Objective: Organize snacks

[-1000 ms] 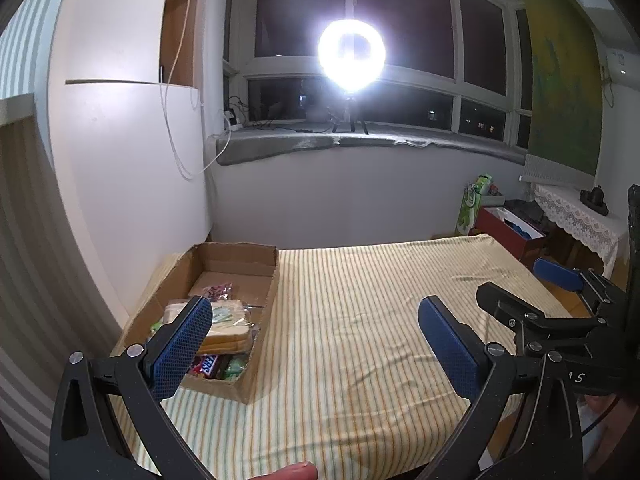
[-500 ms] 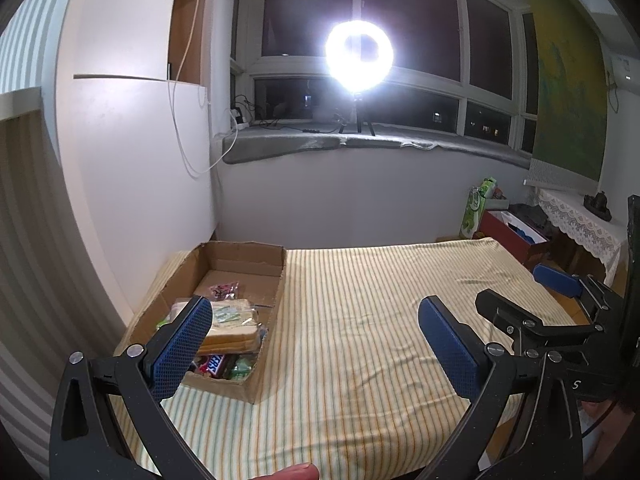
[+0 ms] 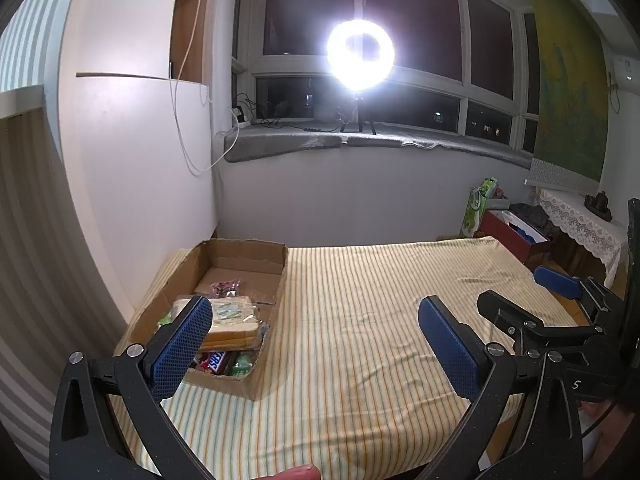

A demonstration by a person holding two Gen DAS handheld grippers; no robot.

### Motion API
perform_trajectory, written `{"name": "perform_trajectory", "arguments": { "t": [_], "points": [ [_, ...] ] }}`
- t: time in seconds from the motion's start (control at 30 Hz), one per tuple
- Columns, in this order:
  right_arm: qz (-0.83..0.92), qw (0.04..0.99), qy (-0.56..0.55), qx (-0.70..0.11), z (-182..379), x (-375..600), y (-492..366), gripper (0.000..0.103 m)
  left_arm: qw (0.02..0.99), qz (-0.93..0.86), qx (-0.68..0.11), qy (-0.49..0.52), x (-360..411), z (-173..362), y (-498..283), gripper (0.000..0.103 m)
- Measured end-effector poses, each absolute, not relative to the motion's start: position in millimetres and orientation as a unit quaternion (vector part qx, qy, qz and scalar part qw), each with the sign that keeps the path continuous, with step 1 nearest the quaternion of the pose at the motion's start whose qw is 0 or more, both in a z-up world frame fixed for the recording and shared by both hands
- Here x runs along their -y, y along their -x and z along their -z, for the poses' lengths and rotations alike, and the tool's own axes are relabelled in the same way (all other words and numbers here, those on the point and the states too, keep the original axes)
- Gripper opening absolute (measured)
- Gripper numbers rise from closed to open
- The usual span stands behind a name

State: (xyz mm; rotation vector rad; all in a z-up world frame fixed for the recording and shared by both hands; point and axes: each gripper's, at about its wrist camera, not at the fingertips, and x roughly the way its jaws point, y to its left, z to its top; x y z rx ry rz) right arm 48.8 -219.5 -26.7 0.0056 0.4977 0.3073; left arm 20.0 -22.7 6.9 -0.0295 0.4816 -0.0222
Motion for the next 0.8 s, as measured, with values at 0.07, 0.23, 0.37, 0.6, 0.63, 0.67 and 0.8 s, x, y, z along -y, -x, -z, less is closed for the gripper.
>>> {"name": "perform_trajectory", "arguments": {
  "t": [0.07,0.23,0.37,0.6,0.63,0.67,0.8],
  "points": [
    [-0.152,0.957,-0.003,-0.246,26.7,219.8,-48.9,0.103,0.971,0.011,-0.239,0.015,23.0,-6.9,-20.0,0.102],
    [-0.150,0.958,-0.004,-0.246,27.6,219.2,-48.1,0.103,0.971,0.010,-0.239,0.014,23.3,-6.8,-19.6,0.102],
    [-0.149,0.958,-0.004,-0.246,28.0,218.4,-47.8,0.103,0.971,0.011,-0.240,0.015,22.5,-5.3,-21.0,0.102],
    [-0.149,0.958,-0.004,-0.246,27.8,218.8,-47.9,0.103,0.970,0.011,-0.242,0.015,21.8,-4.3,-21.5,0.102],
    [-0.150,0.958,-0.003,-0.246,27.9,219.0,-48.0,0.103,0.970,0.011,-0.241,0.016,21.8,-4.3,-21.4,0.102],
    [-0.150,0.958,-0.003,-0.246,27.9,218.9,-47.9,0.103,0.970,0.010,-0.241,0.016,21.9,-4.2,-21.4,0.102],
    [-0.148,0.958,-0.004,-0.245,27.8,217.8,-47.2,0.103,0.970,0.011,-0.242,0.015,21.7,-4.3,-21.6,0.102]
  ]
}}
